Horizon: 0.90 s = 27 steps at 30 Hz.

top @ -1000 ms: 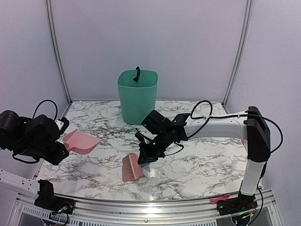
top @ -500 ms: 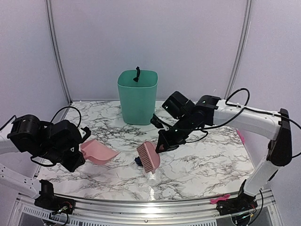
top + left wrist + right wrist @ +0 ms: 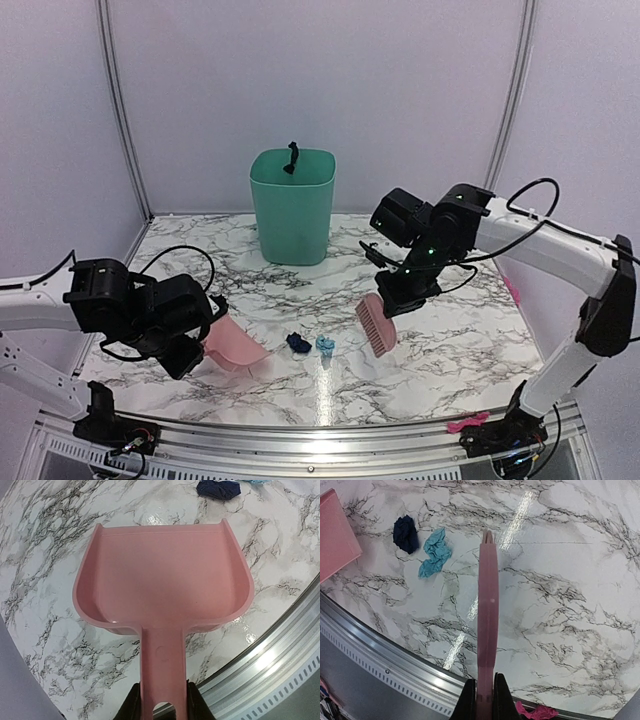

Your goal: Sweep away the paper scraps from the table

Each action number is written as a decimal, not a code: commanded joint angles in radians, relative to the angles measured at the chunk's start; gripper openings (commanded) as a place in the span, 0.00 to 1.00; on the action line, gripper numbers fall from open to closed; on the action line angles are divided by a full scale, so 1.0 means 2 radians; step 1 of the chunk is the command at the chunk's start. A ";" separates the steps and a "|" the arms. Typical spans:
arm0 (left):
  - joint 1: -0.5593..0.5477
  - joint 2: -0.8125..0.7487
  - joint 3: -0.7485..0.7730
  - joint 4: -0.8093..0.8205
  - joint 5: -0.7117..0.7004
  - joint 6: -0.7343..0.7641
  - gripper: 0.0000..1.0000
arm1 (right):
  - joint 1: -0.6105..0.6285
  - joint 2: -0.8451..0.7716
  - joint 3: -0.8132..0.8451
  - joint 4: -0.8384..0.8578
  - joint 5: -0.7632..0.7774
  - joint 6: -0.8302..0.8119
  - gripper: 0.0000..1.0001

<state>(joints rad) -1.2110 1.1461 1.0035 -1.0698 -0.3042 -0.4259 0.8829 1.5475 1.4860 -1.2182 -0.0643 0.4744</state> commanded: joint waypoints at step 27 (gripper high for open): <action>0.040 0.202 0.083 0.100 0.068 0.161 0.00 | 0.012 0.235 0.164 0.100 -0.132 -0.060 0.00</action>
<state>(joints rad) -1.1461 1.5242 1.1641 -0.8978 -0.2070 -0.1551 0.9005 1.9903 1.7874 -1.0916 -0.2455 0.3954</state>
